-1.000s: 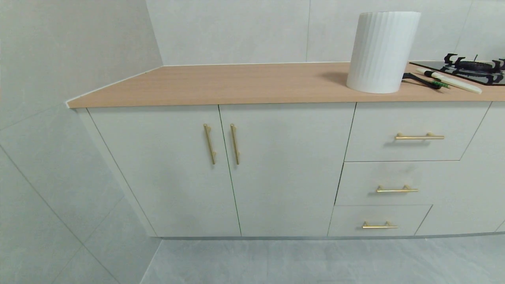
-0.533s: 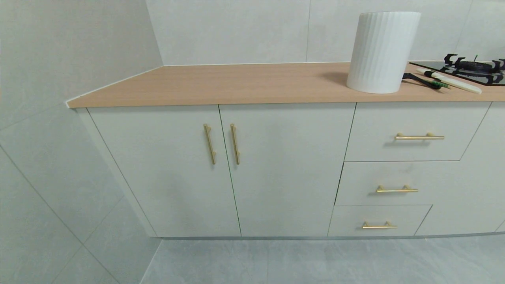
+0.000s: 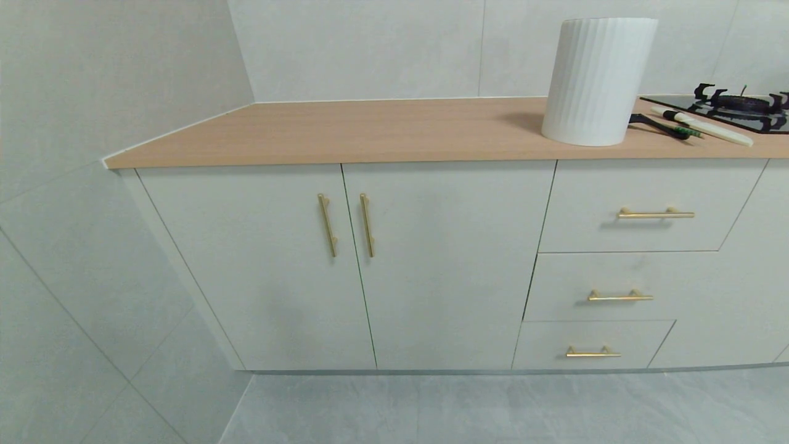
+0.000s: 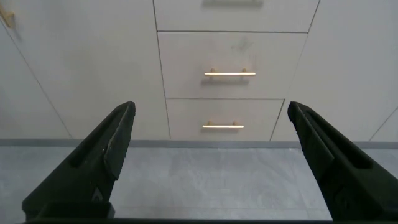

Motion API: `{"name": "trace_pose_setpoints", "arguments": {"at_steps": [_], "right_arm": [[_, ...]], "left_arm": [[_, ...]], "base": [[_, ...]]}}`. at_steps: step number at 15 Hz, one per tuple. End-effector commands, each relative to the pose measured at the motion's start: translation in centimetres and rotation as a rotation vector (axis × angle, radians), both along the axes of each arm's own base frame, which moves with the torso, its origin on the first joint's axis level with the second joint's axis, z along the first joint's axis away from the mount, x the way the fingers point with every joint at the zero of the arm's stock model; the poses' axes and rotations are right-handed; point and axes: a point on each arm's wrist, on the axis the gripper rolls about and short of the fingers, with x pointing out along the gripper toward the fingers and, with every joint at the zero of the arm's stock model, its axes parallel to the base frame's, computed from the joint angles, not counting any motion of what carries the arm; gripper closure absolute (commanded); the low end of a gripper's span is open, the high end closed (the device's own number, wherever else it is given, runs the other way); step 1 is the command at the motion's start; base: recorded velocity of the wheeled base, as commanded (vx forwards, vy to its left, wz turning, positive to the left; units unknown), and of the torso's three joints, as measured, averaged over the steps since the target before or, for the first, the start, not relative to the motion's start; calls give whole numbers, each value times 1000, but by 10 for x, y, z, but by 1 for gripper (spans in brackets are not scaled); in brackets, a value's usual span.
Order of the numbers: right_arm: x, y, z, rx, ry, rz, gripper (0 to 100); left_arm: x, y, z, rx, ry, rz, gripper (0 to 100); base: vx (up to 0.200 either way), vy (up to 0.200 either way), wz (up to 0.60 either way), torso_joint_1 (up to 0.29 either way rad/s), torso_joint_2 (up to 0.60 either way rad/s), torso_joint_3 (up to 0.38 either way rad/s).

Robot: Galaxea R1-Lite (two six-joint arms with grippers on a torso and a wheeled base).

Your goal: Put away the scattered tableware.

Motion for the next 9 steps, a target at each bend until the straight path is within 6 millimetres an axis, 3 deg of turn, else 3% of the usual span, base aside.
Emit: {"name": "trace_pose_setpoints", "arguments": {"at_steps": [1, 9], "right_arm": [[1, 0, -1, 3, 6, 2, 0], [1, 0, -1, 16, 5, 1, 0]], "left_arm": [[0, 0, 0, -5, -1, -3, 0], [0, 0, 0, -11, -4, -1, 0]], "base": [[0, 0, 0, 0, 0, 0], [0, 0, 0, 0, 0, 0]]}}
